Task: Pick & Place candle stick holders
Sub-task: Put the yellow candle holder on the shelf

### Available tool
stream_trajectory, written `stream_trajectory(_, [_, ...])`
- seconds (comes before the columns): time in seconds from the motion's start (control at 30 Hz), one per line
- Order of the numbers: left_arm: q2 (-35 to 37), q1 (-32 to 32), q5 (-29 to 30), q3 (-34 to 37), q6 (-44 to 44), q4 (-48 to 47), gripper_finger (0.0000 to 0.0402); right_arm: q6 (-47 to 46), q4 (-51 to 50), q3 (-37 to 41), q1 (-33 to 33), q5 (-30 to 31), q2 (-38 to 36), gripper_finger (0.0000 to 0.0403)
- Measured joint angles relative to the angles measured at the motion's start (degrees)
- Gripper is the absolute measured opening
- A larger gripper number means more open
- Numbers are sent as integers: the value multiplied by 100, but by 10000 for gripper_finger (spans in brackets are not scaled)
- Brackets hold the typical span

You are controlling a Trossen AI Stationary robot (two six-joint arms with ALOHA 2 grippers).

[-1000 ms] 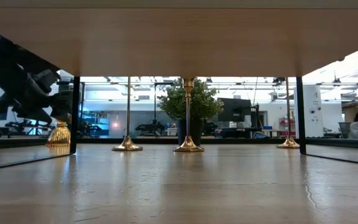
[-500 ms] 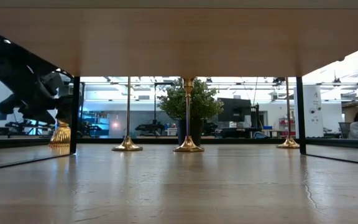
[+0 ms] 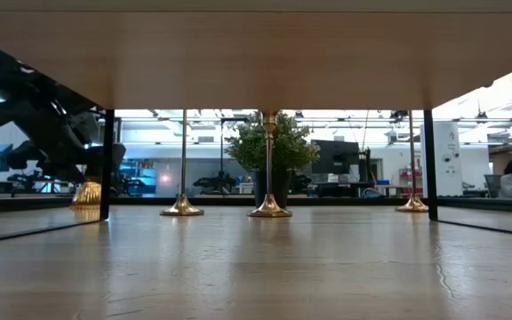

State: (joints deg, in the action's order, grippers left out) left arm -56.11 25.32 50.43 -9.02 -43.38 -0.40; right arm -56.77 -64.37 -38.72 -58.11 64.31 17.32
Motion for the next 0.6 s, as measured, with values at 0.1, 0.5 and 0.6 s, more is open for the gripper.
stream_trajectory(0.1, [-100, 22, 103, -2, 23, 134, 147, 0, 1, 0, 0, 0, 2, 8])
stream_trajectory(0.5, [-208, 22, 98, 9, 444, 618, 102, 0, -1, 0, 0, 0, 0, 8])
stream_trajectory(0.6, [-206, 22, 37, 11, 457, 620, 102, 0, 1, 0, 0, 0, 0, 8])
